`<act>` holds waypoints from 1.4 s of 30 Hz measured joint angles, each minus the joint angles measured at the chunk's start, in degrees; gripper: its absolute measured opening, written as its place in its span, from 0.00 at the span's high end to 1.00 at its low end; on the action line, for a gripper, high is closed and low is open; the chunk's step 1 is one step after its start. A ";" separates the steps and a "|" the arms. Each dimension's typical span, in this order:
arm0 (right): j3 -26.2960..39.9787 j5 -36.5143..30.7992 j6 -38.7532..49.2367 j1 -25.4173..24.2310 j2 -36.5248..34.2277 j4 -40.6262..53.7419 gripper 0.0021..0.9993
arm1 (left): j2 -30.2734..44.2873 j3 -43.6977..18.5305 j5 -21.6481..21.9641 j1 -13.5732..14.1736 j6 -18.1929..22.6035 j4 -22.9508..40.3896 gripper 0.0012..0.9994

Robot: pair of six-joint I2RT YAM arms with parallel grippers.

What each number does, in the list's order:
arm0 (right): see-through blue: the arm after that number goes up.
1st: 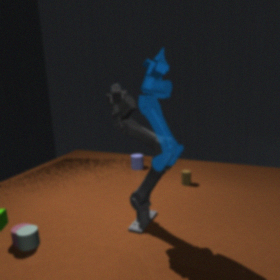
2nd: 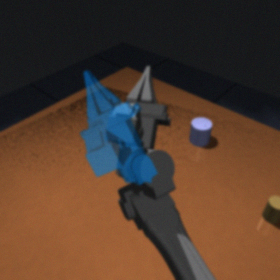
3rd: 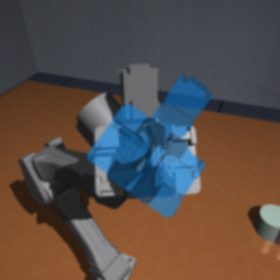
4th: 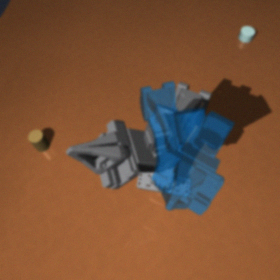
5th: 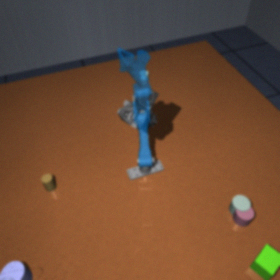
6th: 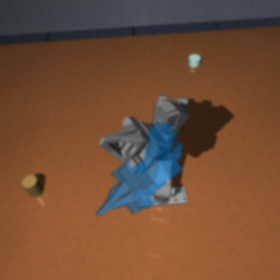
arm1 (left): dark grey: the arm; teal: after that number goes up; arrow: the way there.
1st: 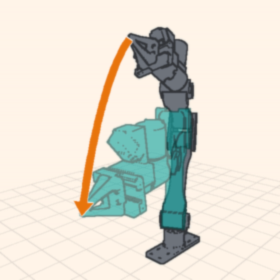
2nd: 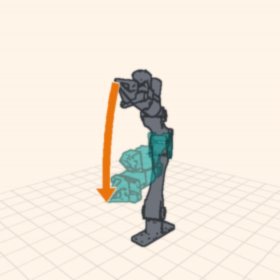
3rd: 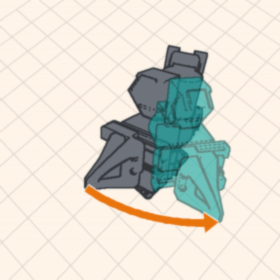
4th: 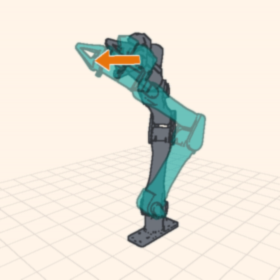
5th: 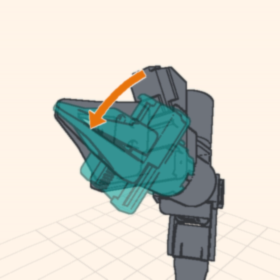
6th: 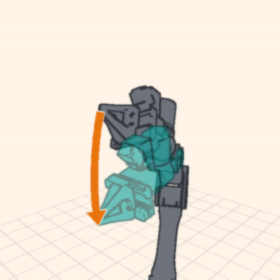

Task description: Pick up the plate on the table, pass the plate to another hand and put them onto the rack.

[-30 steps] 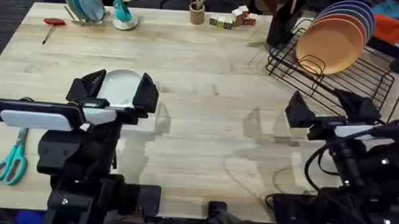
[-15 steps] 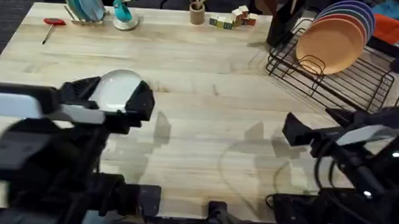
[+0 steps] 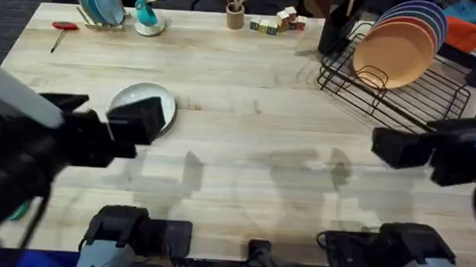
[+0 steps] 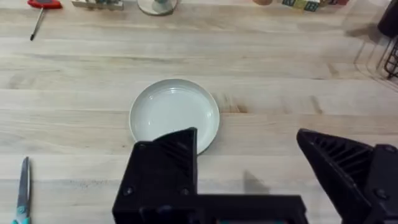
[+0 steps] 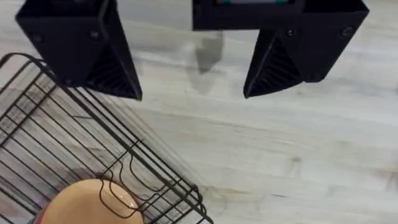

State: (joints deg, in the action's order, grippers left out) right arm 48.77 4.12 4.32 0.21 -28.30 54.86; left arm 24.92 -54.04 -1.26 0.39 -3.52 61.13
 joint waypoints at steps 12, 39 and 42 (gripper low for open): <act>13.55 0.00 0.82 0.00 -12.54 6.81 0.01 | 17.61 -20.37 -0.47 0.02 -0.18 19.12 0.01; 13.84 5.79 1.31 -0.02 -22.29 4.56 0.01 | 31.55 -21.79 -0.38 0.00 -0.16 17.92 0.01; 13.84 5.79 1.31 0.00 -23.47 2.90 0.01 | 35.27 -21.79 0.67 -0.01 -0.16 16.38 0.01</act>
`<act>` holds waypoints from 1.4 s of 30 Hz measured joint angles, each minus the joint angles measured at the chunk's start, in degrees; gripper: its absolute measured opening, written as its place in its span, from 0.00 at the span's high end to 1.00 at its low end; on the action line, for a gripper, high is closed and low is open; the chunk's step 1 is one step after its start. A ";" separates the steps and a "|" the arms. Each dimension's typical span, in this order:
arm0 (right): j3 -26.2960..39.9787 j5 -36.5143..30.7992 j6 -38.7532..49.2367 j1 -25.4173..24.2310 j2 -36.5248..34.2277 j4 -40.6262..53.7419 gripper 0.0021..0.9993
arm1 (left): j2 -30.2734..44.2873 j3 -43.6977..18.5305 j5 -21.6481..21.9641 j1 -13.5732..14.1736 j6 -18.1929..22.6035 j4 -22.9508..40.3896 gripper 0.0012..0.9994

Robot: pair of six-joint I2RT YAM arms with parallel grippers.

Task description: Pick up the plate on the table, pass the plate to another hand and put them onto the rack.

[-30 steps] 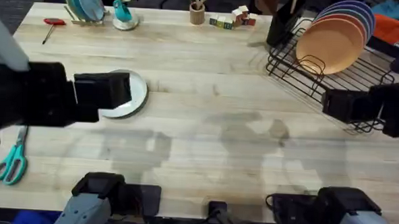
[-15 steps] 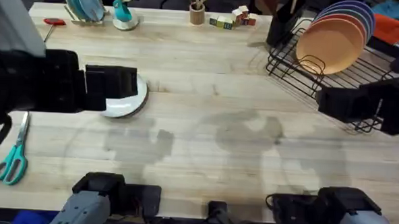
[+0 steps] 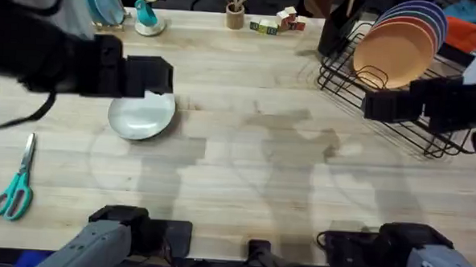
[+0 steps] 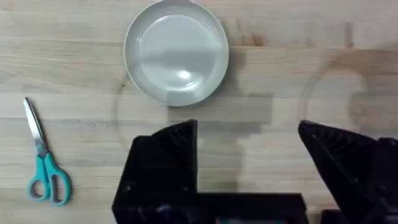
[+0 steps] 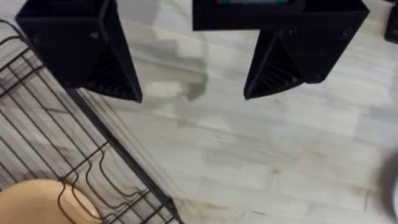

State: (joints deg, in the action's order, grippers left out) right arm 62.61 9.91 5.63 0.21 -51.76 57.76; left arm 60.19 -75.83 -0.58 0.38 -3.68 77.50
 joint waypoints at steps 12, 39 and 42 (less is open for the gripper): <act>0.00 0.00 0.00 0.00 -0.20 -2.86 0.01 | 7.73 0.00 0.41 -12.69 0.00 -4.29 0.01; 0.00 -0.02 0.00 0.00 -0.20 -4.93 0.01 | 24.62 0.00 -8.64 -36.48 -0.04 -11.00 0.01; 0.00 -0.01 0.00 0.00 -0.20 -5.02 0.01 | 27.89 0.00 -8.72 -36.48 -0.02 -11.57 0.01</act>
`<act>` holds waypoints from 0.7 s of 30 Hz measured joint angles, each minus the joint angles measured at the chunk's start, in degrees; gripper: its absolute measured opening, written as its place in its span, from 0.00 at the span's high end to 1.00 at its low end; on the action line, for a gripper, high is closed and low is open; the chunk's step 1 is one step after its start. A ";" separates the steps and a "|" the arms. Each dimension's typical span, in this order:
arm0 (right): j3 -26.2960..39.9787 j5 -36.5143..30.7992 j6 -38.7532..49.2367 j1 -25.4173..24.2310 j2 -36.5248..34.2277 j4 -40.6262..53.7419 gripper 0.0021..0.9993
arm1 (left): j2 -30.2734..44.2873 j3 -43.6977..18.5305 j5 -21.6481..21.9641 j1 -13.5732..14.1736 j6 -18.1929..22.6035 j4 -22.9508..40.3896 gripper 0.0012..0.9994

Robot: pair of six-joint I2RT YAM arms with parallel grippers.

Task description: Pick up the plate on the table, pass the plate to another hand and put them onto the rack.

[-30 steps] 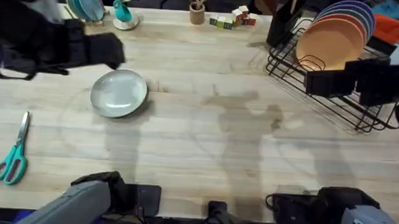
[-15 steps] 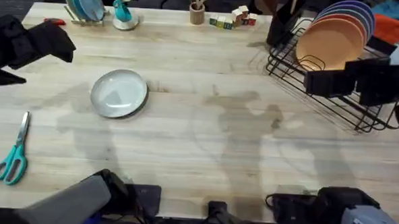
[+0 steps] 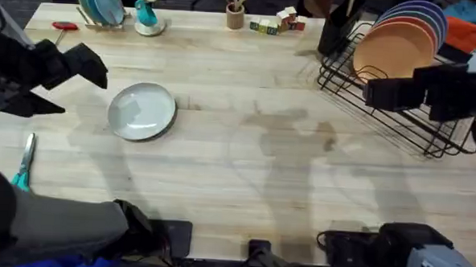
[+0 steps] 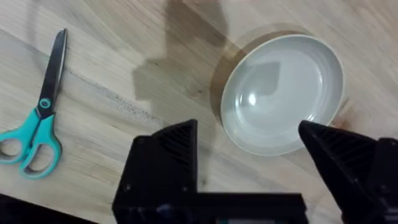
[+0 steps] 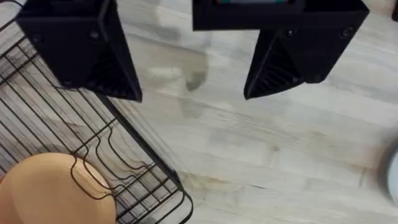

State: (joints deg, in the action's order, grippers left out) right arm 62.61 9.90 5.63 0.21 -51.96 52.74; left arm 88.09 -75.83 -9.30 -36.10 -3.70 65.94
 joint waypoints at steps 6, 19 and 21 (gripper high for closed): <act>0.00 -0.01 0.00 0.00 0.00 -0.01 0.01 | 5.53 0.00 -0.15 0.00 0.00 -1.45 0.01; 0.00 -0.01 0.00 0.00 0.00 -0.03 0.01 | 15.02 0.00 1.68 0.00 -3.09 -4.44 0.01; 0.00 0.00 0.00 -0.01 0.00 -0.03 0.01 | 15.63 0.00 1.83 0.00 -3.40 -5.26 0.01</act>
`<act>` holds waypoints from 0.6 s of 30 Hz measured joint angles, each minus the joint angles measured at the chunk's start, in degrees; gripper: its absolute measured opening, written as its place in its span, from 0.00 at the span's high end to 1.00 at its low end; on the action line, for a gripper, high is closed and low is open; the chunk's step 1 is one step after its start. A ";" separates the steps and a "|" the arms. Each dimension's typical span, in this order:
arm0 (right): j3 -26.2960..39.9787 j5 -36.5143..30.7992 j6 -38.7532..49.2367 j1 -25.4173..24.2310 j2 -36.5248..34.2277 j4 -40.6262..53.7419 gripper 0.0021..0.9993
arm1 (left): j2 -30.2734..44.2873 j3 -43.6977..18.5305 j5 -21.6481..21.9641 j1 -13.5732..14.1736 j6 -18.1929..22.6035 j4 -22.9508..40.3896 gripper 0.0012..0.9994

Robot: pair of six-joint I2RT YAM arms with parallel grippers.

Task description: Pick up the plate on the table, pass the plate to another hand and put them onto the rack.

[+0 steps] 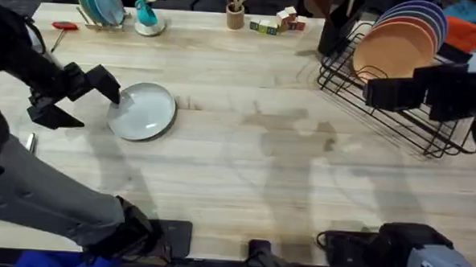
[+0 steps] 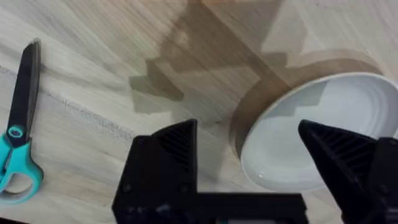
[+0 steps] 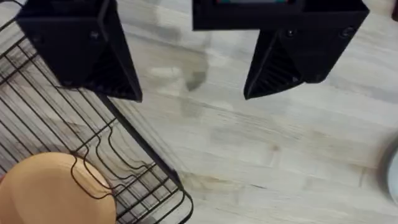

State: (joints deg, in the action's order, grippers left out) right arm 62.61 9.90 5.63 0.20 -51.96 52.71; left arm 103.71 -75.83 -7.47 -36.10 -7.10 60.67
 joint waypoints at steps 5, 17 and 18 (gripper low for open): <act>0.00 -0.01 0.24 0.01 0.00 -0.02 0.01 | 1.41 0.00 0.01 0.00 -0.65 -1.26 0.01; 0.00 -0.03 0.81 0.01 0.00 -1.44 0.01 | 3.16 0.92 -0.02 0.00 -1.01 -3.50 0.01; 0.00 -0.21 0.81 0.01 0.00 -1.46 0.01 | 3.16 1.38 -0.03 0.00 -1.10 -3.76 0.01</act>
State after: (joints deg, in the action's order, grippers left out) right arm 62.61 9.69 6.44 0.21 -51.96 51.25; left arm 106.87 -74.45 -7.51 -36.10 -8.20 56.91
